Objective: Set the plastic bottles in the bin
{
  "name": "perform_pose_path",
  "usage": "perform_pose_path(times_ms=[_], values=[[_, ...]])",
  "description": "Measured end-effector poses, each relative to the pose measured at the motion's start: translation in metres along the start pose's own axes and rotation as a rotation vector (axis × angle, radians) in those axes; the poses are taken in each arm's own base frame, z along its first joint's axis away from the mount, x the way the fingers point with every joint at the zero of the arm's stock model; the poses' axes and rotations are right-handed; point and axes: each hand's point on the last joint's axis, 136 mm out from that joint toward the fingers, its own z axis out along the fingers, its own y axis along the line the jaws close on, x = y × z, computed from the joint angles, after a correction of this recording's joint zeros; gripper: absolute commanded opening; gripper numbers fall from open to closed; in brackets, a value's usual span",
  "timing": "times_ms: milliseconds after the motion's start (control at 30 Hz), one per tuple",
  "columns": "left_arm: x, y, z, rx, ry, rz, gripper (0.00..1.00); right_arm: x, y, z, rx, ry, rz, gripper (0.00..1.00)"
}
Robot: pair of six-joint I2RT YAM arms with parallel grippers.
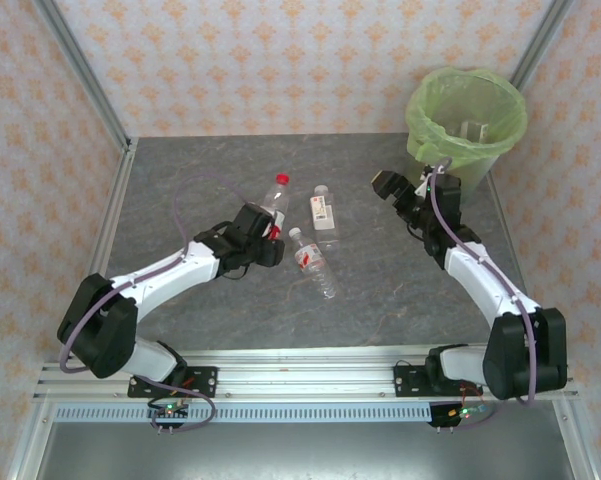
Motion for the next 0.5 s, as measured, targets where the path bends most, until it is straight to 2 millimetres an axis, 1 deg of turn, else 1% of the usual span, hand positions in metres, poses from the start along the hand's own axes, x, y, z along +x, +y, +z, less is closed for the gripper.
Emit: perform_pose_path(times_ms=[67,133,267,400,500], values=[[-0.004,-0.011,-0.002,0.057,-0.002,-0.016,0.35,0.006,0.009,0.005,-0.036,0.020,0.031,0.99],[-0.007,-0.023,-0.005,0.120,-0.003,-0.034,0.35,0.016,0.022,0.009,-0.087,0.057,0.057,0.99],[-0.012,-0.045,-0.009,0.237,-0.005,-0.051,0.35,0.032,0.039,0.015,-0.156,0.131,0.090,0.99],[-0.016,-0.072,-0.016,0.344,0.000,-0.025,0.35,0.046,0.055,0.024,-0.206,0.203,0.096,0.99],[-0.013,-0.094,-0.020,0.402,0.005,0.035,0.35,0.051,0.068,0.032,-0.229,0.239,0.097,1.00]])
